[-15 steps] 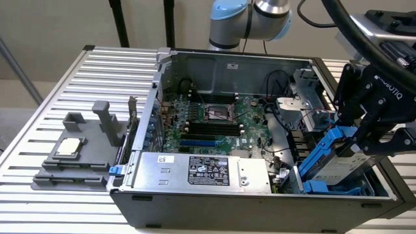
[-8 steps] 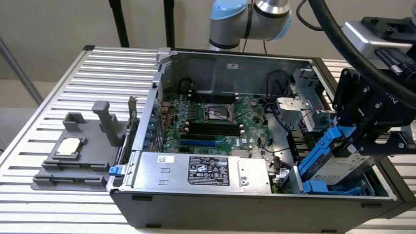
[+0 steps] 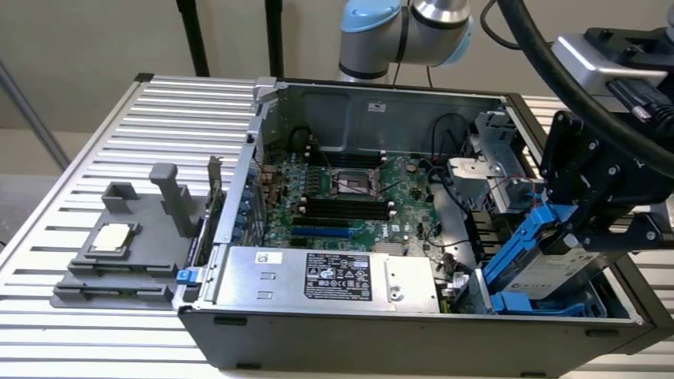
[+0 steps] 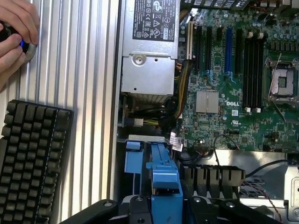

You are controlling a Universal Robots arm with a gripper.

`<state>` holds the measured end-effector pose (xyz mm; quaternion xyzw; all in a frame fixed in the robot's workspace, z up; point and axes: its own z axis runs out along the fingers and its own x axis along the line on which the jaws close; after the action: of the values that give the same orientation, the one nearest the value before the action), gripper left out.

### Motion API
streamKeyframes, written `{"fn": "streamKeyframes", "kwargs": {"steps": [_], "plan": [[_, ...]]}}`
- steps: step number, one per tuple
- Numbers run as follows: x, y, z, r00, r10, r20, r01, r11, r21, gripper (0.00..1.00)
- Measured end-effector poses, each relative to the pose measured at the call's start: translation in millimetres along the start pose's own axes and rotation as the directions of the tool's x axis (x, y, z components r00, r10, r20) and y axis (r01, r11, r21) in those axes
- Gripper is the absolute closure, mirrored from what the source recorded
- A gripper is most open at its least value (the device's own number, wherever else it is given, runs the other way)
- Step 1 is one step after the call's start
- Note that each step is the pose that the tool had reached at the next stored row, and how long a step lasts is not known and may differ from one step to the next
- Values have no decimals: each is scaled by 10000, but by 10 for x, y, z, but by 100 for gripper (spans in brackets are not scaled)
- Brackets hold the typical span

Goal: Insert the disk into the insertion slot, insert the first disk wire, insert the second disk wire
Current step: 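Insert the disk into the insertion slot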

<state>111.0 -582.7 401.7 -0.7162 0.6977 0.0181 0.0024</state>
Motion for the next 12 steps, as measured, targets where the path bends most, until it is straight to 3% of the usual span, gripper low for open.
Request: {"fn": "streamKeyframes", "kwargs": {"steps": [3,8,12], "plan": [[1,39,-3,10000,-30,-2,30,10000,59,68],[1,99,-2,10000,-70,0,70,9999,97,68],[0,102,-3,10000,-73,56,72,9999,146,68]]}}
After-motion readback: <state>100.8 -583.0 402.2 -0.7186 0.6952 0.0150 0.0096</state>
